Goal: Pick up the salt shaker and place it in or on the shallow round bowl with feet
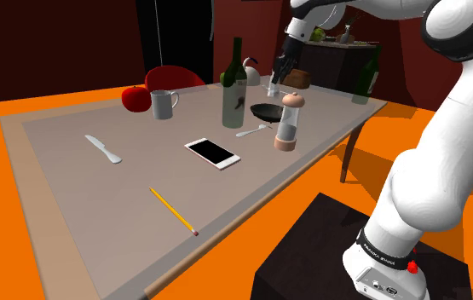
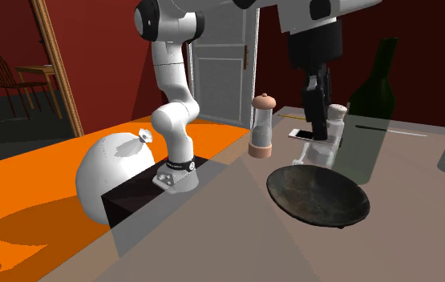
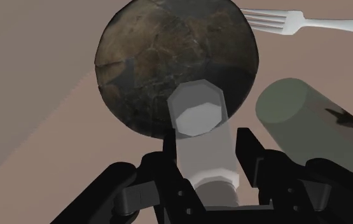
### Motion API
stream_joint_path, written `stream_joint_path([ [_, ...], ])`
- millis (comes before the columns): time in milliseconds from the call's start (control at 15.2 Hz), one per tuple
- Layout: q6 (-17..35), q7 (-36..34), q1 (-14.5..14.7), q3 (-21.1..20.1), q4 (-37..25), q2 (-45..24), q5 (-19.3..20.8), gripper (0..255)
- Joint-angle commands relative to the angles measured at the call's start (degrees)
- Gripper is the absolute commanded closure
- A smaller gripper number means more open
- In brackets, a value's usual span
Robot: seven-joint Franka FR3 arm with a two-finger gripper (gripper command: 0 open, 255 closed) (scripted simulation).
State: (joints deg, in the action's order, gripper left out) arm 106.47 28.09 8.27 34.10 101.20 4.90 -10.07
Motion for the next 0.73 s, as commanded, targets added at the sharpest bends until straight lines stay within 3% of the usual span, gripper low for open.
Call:
stream_joint_path([
  [0,1.52,0.17,0.01,-0.05,1.72,0.28,0.08,255],
  [660,8.33,1.54,0.0,-0.02,8.65,0.28,-0.41,255],
])
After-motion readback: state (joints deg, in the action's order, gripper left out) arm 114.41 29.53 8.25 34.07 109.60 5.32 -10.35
